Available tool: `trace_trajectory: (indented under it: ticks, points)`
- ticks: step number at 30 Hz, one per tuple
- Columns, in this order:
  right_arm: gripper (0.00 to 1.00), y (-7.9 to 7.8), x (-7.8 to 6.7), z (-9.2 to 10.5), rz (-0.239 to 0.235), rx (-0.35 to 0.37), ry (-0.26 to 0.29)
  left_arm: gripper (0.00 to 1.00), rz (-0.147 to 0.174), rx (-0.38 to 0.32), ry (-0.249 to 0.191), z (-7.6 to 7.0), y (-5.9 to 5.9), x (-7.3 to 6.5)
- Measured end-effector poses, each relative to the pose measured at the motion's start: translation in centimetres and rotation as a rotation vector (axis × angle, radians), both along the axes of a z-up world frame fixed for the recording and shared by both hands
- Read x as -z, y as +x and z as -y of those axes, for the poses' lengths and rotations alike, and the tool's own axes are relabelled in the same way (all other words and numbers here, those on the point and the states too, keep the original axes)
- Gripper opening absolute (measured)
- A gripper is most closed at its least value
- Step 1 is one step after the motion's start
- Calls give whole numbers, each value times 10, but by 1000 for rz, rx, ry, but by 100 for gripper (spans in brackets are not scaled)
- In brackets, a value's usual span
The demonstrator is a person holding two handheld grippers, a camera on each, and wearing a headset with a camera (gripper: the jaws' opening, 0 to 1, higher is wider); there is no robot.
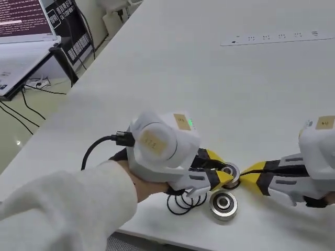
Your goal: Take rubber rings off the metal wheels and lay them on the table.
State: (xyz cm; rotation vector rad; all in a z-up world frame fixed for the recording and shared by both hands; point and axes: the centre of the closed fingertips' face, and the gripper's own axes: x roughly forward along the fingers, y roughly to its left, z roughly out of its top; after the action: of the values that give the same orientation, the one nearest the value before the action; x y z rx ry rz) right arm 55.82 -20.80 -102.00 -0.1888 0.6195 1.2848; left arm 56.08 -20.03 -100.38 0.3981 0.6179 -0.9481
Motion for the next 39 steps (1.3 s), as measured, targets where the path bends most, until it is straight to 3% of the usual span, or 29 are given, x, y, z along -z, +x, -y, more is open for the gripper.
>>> trace_trajectory:
  ticks: [4,9,12,15,21,29,33,39]
  points:
    - [0,4,1,4,-182,115,84,14,3,4,1,0,0,0]
    - [0,5,1,3,-311,179,171,14,5,3,2,0,0,0]
    - [0,5,0,4,-374,212,192,14,7,4,1,0,0,0]
    - [0,7,-6,3,-358,202,204,14,9,2,-1,0,0,0]
    - [0,6,-4,4,-424,246,188,14,12,4,0,0,0,-1]
    - [0,4,-13,3,-416,231,161,14,17,7,-1,0,-1,-1]
    - [0,3,-14,3,-463,249,189,14,16,8,-7,1,-1,-1]
    - [0,2,-15,3,-467,257,195,14,17,1,-9,1,-1,-1]
